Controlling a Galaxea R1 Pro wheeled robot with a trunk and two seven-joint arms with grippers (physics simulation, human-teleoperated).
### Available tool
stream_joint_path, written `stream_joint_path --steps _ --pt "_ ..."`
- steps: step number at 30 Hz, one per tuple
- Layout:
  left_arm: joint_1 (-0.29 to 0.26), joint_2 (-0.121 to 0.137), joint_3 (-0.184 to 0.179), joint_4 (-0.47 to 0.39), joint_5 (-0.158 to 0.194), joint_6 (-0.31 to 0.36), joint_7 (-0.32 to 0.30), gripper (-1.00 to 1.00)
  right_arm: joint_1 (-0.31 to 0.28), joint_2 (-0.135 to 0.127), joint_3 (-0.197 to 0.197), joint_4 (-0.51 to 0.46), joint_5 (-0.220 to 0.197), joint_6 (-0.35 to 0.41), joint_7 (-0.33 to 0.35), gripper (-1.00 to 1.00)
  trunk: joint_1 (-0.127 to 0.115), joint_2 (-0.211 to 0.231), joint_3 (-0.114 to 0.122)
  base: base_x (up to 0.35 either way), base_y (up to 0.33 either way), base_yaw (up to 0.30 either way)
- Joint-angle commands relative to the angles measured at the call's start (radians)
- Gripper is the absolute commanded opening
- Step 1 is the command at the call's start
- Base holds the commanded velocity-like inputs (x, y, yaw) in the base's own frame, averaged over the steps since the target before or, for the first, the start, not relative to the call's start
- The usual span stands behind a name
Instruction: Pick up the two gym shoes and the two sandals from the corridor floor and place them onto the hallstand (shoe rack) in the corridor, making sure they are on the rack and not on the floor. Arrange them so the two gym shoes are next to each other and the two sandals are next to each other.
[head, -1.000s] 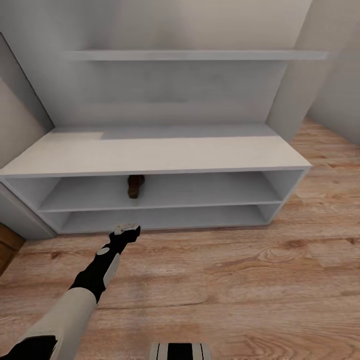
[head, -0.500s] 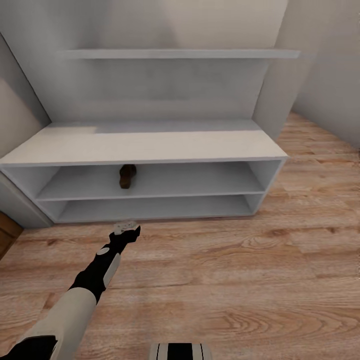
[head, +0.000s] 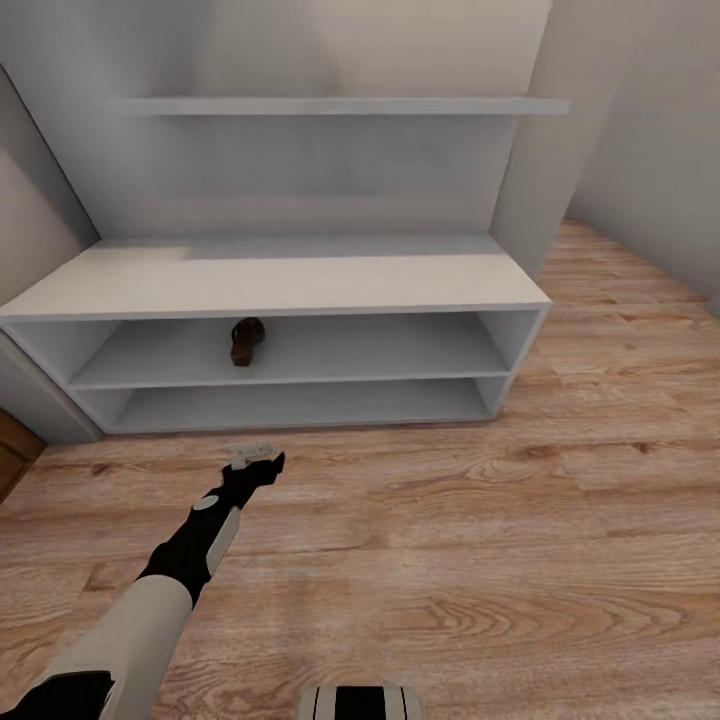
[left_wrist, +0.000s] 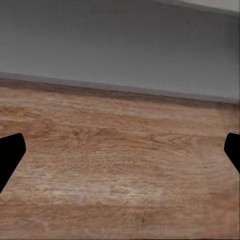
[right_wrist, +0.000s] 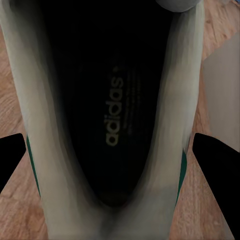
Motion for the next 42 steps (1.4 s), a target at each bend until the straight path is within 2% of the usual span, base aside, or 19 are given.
stream_joint_path --steps 1,4,8,12,13,14,18,22,23,25,26,28,29,33,34,35,37,40,42 --pt "0.000 0.000 0.006 0.001 0.010 0.000 -0.036 1.00 -0.001 0.000 0.000 -0.001 0.005 0.005 0.000 -1.00 0.000 0.000 -0.001 -0.006 -0.004 0.000" --pt "0.001 0.005 0.007 0.004 0.008 -0.003 -0.276 1.00 -0.001 0.000 0.000 -0.001 0.005 0.005 0.000 -1.00 0.000 0.000 -0.001 -0.003 -0.002 0.000" --pt "0.042 0.056 0.006 0.006 0.005 -0.022 -0.609 1.00 -0.001 0.000 0.004 -0.001 0.005 0.005 0.000 -1.00 0.000 0.000 -0.001 0.000 0.000 0.000" --pt "0.102 0.078 0.006 0.007 0.003 -0.149 -0.712 1.00 -0.001 0.001 0.037 0.001 0.005 0.006 0.000 -1.00 0.000 0.000 -0.001 0.000 0.000 0.000" --pt "0.119 0.082 0.006 0.007 0.003 -0.198 -0.727 1.00 -0.001 0.001 0.057 0.001 0.005 0.005 0.000 -1.00 0.000 0.000 -0.001 0.000 0.000 0.000" --pt "0.143 0.095 0.005 0.007 0.001 -0.264 -0.748 1.00 -0.001 0.001 0.109 0.002 0.004 0.005 0.000 -1.00 0.000 0.000 -0.001 0.000 0.000 0.000" --pt "0.193 0.115 0.004 0.016 0.000 -0.294 -0.763 1.00 -0.001 0.007 0.147 0.003 0.003 0.005 0.002 -1.00 0.000 0.000 -0.001 0.000 0.000 0.000" --pt "0.234 0.122 0.005 0.018 -0.001 -0.323 -0.792 1.00 -0.001 0.046 0.195 0.007 -0.001 0.004 0.003 -1.00 0.000 0.000 -0.001 0.000 0.000 0.000" --pt "0.240 0.125 0.005 0.019 -0.001 -0.337 -0.813 1.00 -0.001 0.067 0.242 0.007 -0.002 0.004 0.003 -1.00 0.000 0.000 -0.001 0.000 0.000 0.000" --pt "0.249 0.149 0.006 0.021 0.002 -0.357 -0.875 1.00 -0.001 0.132 0.417 0.009 -0.004 0.003 0.003 -1.00 0.000 0.000 -0.001 0.000 0.000 0.000" --pt "0.249 0.154 0.006 0.021 0.003 -0.359 -0.886 1.00 -0.001 0.146 0.460 0.010 -0.004 0.003 0.003 -1.00 0.000 0.000 -0.001 0.000 0.000 0.000" --pt "0.251 0.166 0.005 0.022 0.004 -0.363 -0.918 1.00 -0.001 0.201 0.636 0.012 -0.005 0.003 0.001 -1.00 0.000 0.000 -0.001 0.000 0.000 0.000" --pt "0.252 0.167 0.005 0.022 0.004 -0.363 -0.923 1.00 -0.001 0.215 0.683 0.012 -0.006 0.003 0.001 -1.00 0.000 0.000 -0.001 0.000 0.000 0.000" --pt "0.252 0.173 0.005 0.021 0.004 -0.365 -0.940 1.00 -0.004 0.371 1.036 0.013 -0.006 0.005 -0.005 -1.00 0.000 0.000 -0.001 0.000 0.000 0.000" --pt "0.252 0.174 0.005 0.021 0.004 -0.366 -0.941 1.00 -0.005 0.392 1.071 0.013 -0.005 0.006 -0.005 -1.00 0.000 0.000 -0.001 0.000 0.000 0.000" --pt "0.253 0.174 0.006 0.021 0.004 -0.366 -0.942 1.00 -0.006 0.430 1.127 0.013 -0.003 0.006 -0.007 -1.00 0.000 0.000 -0.001 0.000 0.000 0.000" --pt "0.253 0.175 0.006 0.021 0.004 -0.366 -0.944 1.00 -0.012 0.481 1.189 0.014 0.000 0.013 -0.008 -1.00 0.000 0.000 -0.001 0.000 0.000 0.000" --pt "0.253 0.175 0.006 0.021 0.004 -0.365 -0.944 1.00 -0.034 0.513 1.219 0.013 0.002 0.049 -0.009 -1.00 0.000 0.000 -0.001 0.000 0.000 0.000" --pt "0.253 0.175 0.006 0.021 0.004 -0.365 -0.944 1.00 -0.114 0.532 1.230 0.016 0.002 0.099 -0.009 -1.00 0.000 0.000 -0.001 0.000 0.000 0.000"
